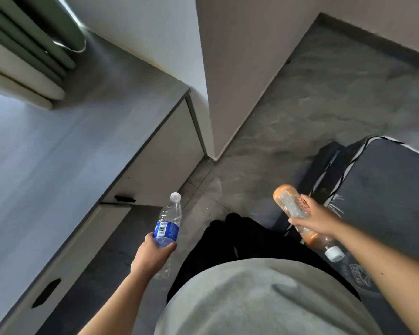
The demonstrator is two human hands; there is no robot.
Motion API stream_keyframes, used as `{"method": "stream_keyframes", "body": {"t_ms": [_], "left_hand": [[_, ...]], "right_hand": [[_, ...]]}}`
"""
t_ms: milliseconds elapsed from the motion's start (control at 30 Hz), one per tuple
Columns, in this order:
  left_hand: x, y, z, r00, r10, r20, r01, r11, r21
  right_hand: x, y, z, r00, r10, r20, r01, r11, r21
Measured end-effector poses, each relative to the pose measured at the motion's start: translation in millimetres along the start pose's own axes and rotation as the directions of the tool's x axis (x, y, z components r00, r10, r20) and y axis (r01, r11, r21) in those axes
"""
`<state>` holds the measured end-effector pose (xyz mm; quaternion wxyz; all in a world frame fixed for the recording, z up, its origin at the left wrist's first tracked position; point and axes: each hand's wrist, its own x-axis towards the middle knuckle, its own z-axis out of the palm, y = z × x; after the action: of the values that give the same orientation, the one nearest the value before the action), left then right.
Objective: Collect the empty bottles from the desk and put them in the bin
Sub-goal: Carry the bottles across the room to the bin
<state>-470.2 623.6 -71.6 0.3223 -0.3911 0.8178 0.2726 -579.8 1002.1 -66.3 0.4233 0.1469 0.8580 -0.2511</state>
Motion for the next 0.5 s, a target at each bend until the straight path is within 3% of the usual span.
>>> {"method": "stream_keyframes", "body": {"t_ms": [267,500], "left_hand": [[24.4,57.8,-11.3,0.986,0.134,0.104,-0.153,0.965,0.212],[40.6,147.7,1.6,0.969,0.224,0.107,-0.247,0.911,0.332]], "right_hand": [[-29.9,57.1,20.1,0.984,0.176,-0.028,-0.16,0.939,0.305],[-32.1,115.9,-2.5,0.973,0.229,0.013,-0.22,0.92,0.325]]}}
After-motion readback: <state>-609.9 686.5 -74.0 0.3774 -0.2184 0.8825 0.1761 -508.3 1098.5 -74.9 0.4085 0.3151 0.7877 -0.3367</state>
